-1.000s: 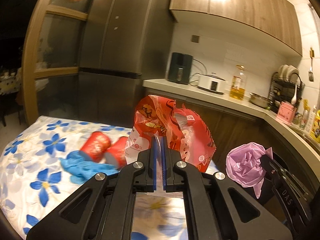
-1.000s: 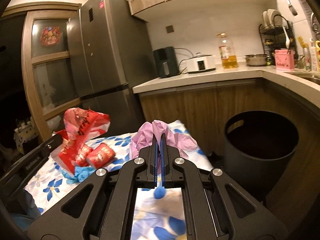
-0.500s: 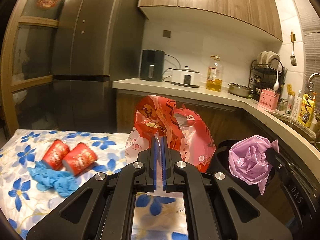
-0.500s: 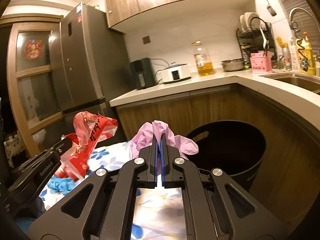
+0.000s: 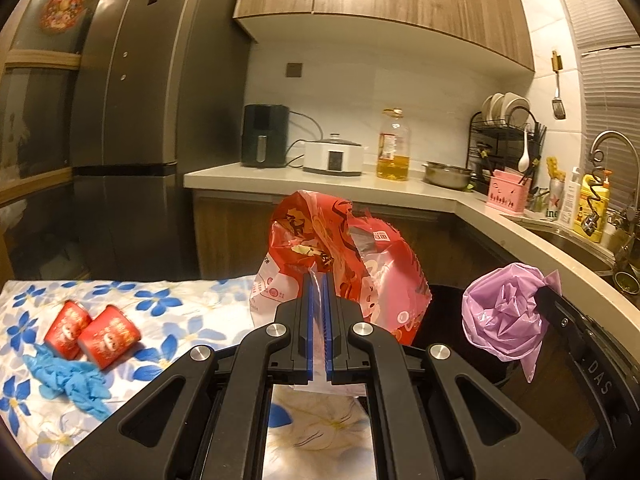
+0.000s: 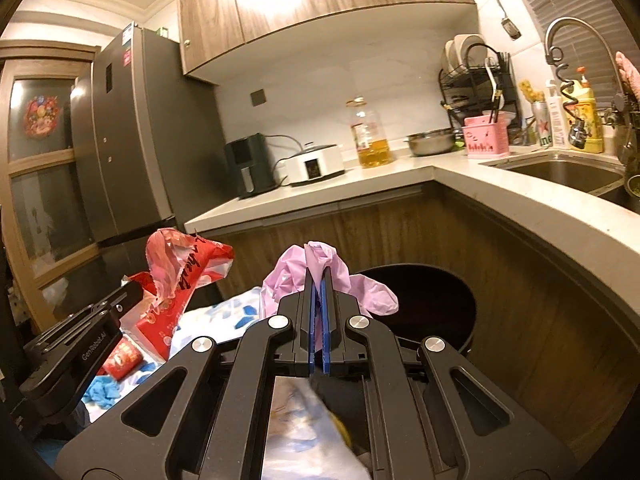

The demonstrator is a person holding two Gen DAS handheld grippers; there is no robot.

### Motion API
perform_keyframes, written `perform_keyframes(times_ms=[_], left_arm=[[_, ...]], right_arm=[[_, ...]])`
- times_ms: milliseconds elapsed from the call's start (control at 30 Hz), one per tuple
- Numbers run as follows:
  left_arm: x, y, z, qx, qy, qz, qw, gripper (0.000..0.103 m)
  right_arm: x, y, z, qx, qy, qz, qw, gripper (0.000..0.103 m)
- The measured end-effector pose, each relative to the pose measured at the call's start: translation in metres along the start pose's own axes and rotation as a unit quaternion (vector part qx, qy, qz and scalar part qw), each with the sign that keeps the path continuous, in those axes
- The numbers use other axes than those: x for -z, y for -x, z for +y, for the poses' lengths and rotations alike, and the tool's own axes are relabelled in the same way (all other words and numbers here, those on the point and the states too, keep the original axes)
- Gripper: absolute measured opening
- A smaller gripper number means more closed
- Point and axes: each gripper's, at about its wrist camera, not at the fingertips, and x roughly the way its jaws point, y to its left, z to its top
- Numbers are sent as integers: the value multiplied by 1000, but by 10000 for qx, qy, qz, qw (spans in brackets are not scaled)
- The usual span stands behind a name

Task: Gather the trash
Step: 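Carry the printed bag and pink glove over the bin and open both tools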

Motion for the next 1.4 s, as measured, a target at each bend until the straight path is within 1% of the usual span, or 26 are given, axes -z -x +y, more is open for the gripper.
perform_keyframes(times_ms=[200, 533, 900, 1200, 1400], left_arm=[[-5, -15, -20, 217, -76, 10, 9997, 3], [-7, -47, -61, 700, -275, 22, 9972, 3], [0, -70, -83, 1045, -294, 188, 9939, 4], [2, -78, -92, 1168, -324, 240, 9923, 4], [3, -81, -92, 1205, -338, 268, 9918, 4]], right_arm=[[-9, -8, -17, 200, -40, -93, 9997, 2], [-22, -28, -42, 418, -35, -137, 9990, 2], [-25, -43, -59, 518, -113, -75, 9986, 3], [-26, -51, -61, 462, -97, -22, 9989, 3], [-25, -55, -61, 411, -12, -32, 9991, 4]])
